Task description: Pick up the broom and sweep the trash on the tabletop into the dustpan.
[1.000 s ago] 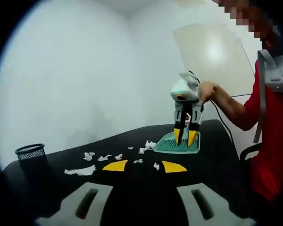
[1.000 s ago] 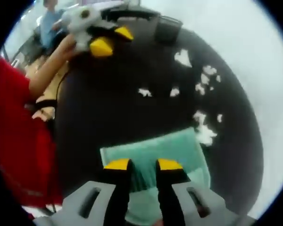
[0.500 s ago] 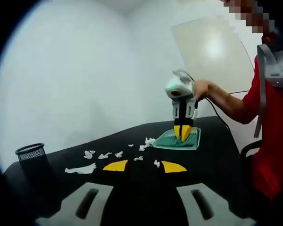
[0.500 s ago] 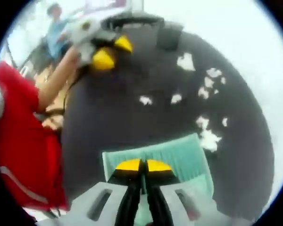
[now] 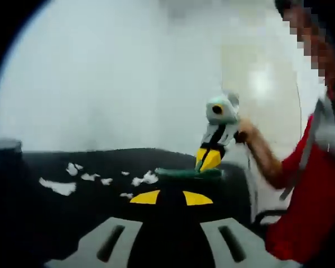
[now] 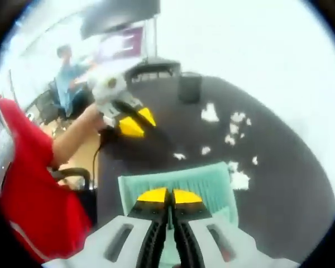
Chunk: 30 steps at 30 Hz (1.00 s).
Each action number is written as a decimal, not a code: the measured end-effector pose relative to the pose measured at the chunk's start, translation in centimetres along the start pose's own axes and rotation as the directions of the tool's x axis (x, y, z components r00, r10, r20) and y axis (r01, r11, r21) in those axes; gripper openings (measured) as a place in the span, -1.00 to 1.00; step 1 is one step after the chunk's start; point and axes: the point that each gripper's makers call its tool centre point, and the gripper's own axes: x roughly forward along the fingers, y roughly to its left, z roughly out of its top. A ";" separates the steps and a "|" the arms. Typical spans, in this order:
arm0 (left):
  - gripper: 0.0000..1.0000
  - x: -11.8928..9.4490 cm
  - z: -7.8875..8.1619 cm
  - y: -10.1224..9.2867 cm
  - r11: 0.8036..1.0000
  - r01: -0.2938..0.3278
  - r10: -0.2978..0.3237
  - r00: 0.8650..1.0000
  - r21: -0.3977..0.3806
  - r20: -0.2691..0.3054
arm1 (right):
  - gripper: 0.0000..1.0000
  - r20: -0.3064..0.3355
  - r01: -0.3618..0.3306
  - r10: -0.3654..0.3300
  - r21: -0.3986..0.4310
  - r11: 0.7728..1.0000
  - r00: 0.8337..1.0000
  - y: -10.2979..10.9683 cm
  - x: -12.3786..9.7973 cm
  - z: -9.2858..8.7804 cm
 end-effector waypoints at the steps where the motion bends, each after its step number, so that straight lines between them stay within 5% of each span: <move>1: -0.62 0.2 -0.4 -0.4 1.000 0.009 -0.009 1.000 -0.017 -0.023 | -0.92 0.008 -0.002 0.002 0.005 1.000 1.000 0.4 0.1 0.1; 4: -0.47 0.6 -2.3 -1.4 0.985 -0.010 -0.013 0.991 -0.173 -0.131 | -0.92 0.013 0.005 -0.004 -0.037 0.999 1.000 1.8 0.6 0.2; 6: -0.48 0.7 -2.2 -2.1 0.945 0.009 -0.050 0.992 -0.326 -0.118 | -0.92 0.011 0.031 -0.031 -0.068 0.997 0.999 2.1 0.9 0.4; 8: -0.50 0.9 -1.5 -2.5 0.870 0.041 -0.080 0.995 -0.491 -0.058 | -0.92 0.021 0.066 -0.063 -0.127 0.990 0.998 2.4 1.2 0.7; 11: -0.58 1.0 -1.6 -4.4 0.811 0.118 -0.162 0.986 -0.572 -0.027 | -0.92 0.024 0.075 -0.072 -0.147 0.986 0.997 3.5 1.5 0.6; 13: -0.57 1.1 -1.8 -4.0 0.792 0.105 -0.151 0.988 -0.602 -0.025 | -0.92 0.025 0.089 -0.086 -0.191 0.978 0.996 4.4 1.8 0.6; 19: -0.62 1.7 -3.7 -3.4 0.803 0.060 -0.141 0.986 -0.593 -0.091 | -0.92 0.036 0.110 -0.105 -0.249 0.962 0.994 5.4 2.1 0.6; 23: -0.62 2.4 -4.2 -3.4 0.783 0.068 -0.152 0.985 -0.619 -0.084 | -0.92 0.042 0.132 -0.125 -0.289 0.948 0.991 5.6 2.1 0.5; 28: -0.87 2.7 -4.4 -4.0 0.804 0.076 -0.173 0.979 -0.590 -0.111 | -0.92 0.041 0.133 -0.127 -0.303 0.944 0.991 5.6 2.4 0.4; 30: -0.89 2.6 -5.0 -3.2 0.840 0.037 -0.135 0.980 -0.541 -0.143 | -0.92 0.049 0.140 -0.131 -0.298 0.944 0.990 5.5 2.5 0.3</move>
